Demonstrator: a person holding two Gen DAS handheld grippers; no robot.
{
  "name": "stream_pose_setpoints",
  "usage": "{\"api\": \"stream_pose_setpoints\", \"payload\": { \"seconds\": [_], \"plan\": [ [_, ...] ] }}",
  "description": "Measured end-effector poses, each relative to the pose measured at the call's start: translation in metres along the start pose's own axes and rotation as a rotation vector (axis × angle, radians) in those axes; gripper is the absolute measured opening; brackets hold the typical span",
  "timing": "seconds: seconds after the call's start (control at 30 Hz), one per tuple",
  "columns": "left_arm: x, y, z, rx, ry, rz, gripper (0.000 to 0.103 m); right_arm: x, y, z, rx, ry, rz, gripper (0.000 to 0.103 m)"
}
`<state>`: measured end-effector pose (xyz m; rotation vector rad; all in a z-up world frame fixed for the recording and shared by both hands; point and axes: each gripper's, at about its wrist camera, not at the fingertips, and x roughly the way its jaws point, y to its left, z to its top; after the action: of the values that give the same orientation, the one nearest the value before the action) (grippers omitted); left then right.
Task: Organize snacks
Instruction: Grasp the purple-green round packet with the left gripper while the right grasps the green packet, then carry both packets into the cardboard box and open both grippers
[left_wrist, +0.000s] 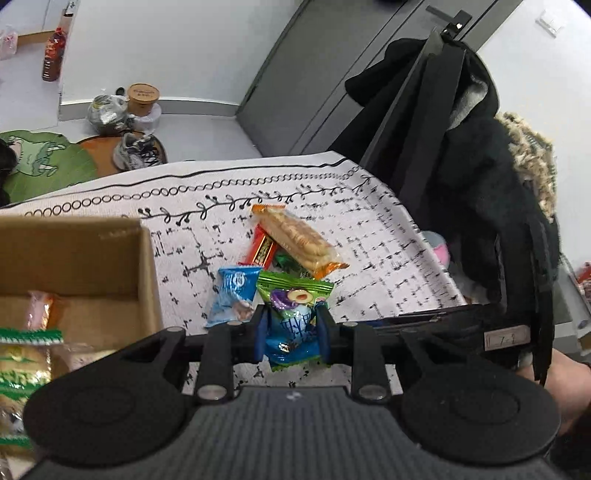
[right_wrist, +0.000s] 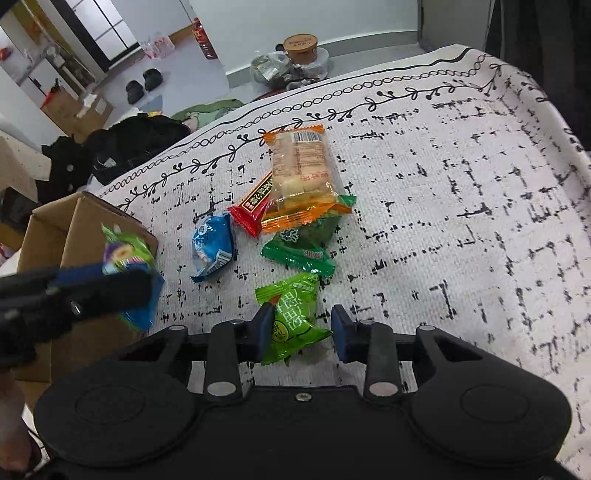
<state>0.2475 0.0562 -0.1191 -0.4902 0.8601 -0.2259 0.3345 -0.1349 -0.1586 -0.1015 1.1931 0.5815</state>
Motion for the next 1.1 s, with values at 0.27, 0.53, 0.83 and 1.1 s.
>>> {"api": "stream_pose_setpoints", "payload": {
  "seconds": [0.27, 0.53, 0.83, 1.1],
  "plan": [
    [-0.013, 0.015, 0.007, 0.054, 0.012, -0.110, 0.026, -0.026, 0.016, -0.006, 0.040, -0.089, -0.067, 0.031],
    [-0.036, 0.028, 0.002, 0.071, -0.009, -0.149, 0.026, -0.053, 0.043, -0.013, 0.076, -0.238, -0.081, 0.031],
    [-0.077, 0.043, -0.009, 0.029, -0.067, -0.030, 0.026, -0.085, 0.075, -0.019, 0.065, -0.366, -0.011, 0.031],
    [-0.111, 0.050, -0.003, 0.001, -0.160, 0.103, 0.028, -0.103, 0.100, -0.025, 0.042, -0.440, 0.071, 0.031]
  ]
}}
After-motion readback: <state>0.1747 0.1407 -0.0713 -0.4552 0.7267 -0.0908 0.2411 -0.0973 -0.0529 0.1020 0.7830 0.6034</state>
